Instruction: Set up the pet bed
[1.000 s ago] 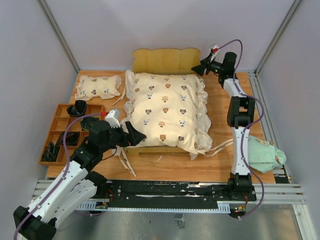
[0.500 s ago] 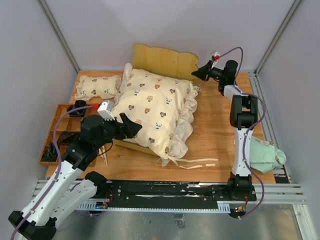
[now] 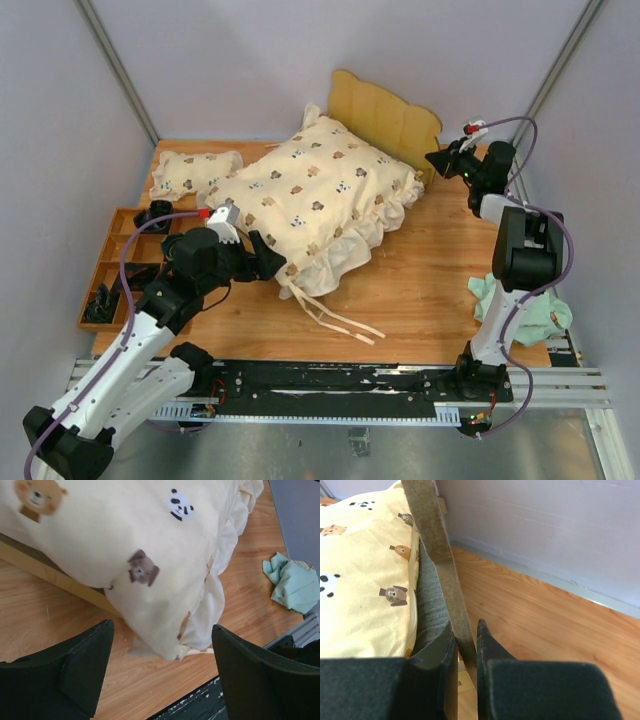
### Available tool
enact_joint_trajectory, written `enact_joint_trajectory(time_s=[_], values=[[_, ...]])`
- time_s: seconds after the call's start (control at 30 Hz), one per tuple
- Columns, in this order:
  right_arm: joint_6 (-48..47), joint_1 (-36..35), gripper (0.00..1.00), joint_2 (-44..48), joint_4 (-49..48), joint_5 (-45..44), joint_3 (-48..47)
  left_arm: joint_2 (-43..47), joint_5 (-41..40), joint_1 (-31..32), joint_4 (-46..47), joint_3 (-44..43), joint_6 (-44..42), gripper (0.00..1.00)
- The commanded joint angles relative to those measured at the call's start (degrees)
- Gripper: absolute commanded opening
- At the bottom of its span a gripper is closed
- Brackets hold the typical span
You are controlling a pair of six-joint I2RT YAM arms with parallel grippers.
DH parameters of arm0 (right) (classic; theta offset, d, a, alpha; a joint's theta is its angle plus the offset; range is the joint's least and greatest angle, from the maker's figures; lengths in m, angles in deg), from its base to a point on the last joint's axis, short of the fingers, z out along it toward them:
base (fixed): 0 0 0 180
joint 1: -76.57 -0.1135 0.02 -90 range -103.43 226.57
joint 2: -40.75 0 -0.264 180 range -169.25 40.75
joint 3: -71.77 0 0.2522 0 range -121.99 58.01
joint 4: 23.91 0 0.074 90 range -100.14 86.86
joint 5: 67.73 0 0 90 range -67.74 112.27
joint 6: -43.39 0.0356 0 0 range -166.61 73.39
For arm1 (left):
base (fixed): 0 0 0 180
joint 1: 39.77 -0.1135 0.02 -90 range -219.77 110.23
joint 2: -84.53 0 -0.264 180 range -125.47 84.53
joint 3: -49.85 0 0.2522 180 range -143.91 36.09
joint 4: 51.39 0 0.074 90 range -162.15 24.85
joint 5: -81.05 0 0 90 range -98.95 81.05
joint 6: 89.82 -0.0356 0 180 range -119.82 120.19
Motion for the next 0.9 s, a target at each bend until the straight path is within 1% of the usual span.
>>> enact_joint_trajectory(time_s=[0.0,0.13,0.23,0.33,0.37,0.5,0.6,0.7,0.77,0.87], values=[[4.45,3.83,0.0,10.43,3.92,-19.14,5.75,-0.68,0.84,0.4,6.3,0.88,-0.35,0.83],[2.06,6.09,0.0,14.64,9.27,-17.73,8.92,-2.82,4.04,0.4,13.12,3.68,-0.97,0.83],[-1.52,7.58,0.0,17.42,14.54,-16.05,10.31,-5.27,4.26,0.4,14.43,4.54,-1.52,0.83],[-0.92,10.38,0.03,19.97,21.01,-15.18,10.96,-7.27,5.08,0.4,15.08,4.68,-1.06,0.83],[-0.94,11.21,0.03,21.01,22.11,-15.27,11.69,-7.76,5.4,0.4,15.42,4.8,-0.92,0.83],[-2.97,12.16,0.03,24.63,23.75,-18.02,15.47,-8.98,6.45,0.4,18.72,6.38,-0.63,0.82],[-1.52,12.1,0.04,26.19,27.8,-18.83,16.66,-9.33,7.03,0.41,24.27,8.25,0.49,0.82],[1.52,12.09,0.04,28.95,23.61,-20.47,22.54,-11.38,6.6,0.4,28.31,8.61,2.18,0.82],[2.15,12.09,0.07,30.74,22.03,-20.85,25.33,-13.34,6.19,0.4,29.17,7.66,2.78,0.82],[1.85,12.1,0.18,32.78,25.5,-18.5,25.47,-15.28,6.16,0.4,29.74,6.74,1.74,0.8]])
